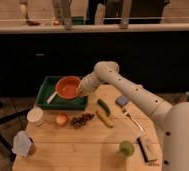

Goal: Stack bowls into tray

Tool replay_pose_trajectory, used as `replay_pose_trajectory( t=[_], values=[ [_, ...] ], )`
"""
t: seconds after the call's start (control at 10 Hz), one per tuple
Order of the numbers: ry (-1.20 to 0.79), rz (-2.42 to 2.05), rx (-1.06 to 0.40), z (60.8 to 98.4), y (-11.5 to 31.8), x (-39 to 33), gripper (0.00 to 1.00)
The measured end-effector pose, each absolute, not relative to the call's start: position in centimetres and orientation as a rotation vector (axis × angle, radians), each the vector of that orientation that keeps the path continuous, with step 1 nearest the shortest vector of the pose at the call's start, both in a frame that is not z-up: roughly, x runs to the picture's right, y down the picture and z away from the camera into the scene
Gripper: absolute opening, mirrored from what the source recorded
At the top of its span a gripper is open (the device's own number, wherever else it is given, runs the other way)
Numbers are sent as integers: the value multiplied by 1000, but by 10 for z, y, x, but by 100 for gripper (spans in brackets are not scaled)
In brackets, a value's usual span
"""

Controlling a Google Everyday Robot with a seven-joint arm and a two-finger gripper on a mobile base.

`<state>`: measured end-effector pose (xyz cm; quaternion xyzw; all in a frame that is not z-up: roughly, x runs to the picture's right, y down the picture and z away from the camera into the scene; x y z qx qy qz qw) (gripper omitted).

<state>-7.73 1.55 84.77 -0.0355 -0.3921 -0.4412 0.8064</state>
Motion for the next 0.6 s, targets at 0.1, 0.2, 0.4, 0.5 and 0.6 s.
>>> replay_pose_trajectory(
  t=[0.1,0.2,0.4,0.5,0.6],
  values=[
    [-836,-934,-82,855,14,-76,0],
    [-834,-926,-88,859,15,-75,0],
    [-834,-926,-89,858,15,-75,0],
    [-834,-925,-89,858,15,-75,0],
    [-834,-925,-89,858,15,-75,0]
  ],
)
